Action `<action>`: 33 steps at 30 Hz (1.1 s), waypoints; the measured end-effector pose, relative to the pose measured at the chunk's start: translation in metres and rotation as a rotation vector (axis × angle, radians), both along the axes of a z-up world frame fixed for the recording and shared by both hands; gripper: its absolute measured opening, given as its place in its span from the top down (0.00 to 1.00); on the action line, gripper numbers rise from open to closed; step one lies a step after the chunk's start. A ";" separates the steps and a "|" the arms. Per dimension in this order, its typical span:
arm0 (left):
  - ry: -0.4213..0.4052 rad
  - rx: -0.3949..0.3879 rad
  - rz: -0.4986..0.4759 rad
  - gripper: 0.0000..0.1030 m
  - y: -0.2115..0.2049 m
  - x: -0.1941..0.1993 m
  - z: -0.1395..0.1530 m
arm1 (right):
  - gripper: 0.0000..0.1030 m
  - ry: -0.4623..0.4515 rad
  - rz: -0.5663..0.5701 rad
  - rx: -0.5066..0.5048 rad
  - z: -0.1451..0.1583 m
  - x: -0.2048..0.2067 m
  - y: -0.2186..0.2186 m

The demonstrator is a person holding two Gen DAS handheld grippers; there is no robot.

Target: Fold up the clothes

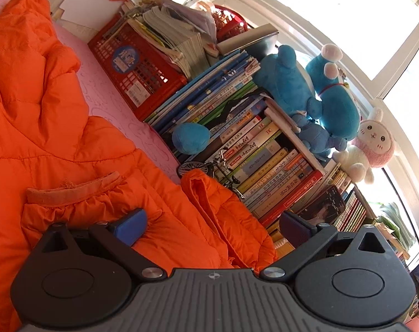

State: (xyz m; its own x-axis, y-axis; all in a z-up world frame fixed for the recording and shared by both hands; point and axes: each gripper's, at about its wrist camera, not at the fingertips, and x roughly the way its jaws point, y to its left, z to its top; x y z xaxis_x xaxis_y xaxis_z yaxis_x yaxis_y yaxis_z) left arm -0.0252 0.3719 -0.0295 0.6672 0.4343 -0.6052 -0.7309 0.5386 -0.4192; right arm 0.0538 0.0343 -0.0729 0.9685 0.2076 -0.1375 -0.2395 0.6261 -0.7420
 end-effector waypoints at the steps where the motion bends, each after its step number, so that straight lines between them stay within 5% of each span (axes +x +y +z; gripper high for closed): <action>1: -0.007 -0.001 0.014 0.03 0.006 0.002 -0.003 | 0.00 -0.012 0.001 -0.005 -0.001 -0.001 0.000; 4: 0.013 0.041 0.051 0.04 0.018 0.018 -0.006 | 0.00 -0.029 0.001 -0.011 -0.002 -0.003 0.001; 7: 0.047 0.079 0.070 0.37 0.024 0.035 -0.006 | 0.00 -0.030 0.001 -0.011 -0.002 -0.003 0.001; 8: 0.037 0.074 0.072 0.62 0.027 0.038 -0.007 | 0.00 -0.031 0.001 -0.011 -0.003 -0.003 0.001; 9: 0.004 0.042 0.067 0.77 0.030 0.038 -0.008 | 0.00 -0.031 0.001 -0.012 -0.003 -0.004 0.001; 11: -0.061 0.000 0.048 0.91 0.032 0.037 -0.007 | 0.00 -0.033 0.001 -0.012 -0.003 -0.004 0.001; 19: -0.288 0.166 -0.304 0.92 -0.034 0.026 0.056 | 0.00 -0.040 0.001 -0.014 -0.004 -0.005 0.001; 25: -0.469 0.314 -0.738 0.90 -0.147 0.012 0.112 | 0.00 0.043 0.005 0.059 0.007 0.002 -0.016; 28: -0.437 0.341 -0.909 0.87 -0.204 0.011 0.106 | 0.00 0.121 0.008 0.126 0.017 0.007 -0.032; 33: -0.255 0.361 -0.979 0.87 -0.250 0.021 0.063 | 0.00 0.251 0.014 0.238 0.033 0.017 -0.059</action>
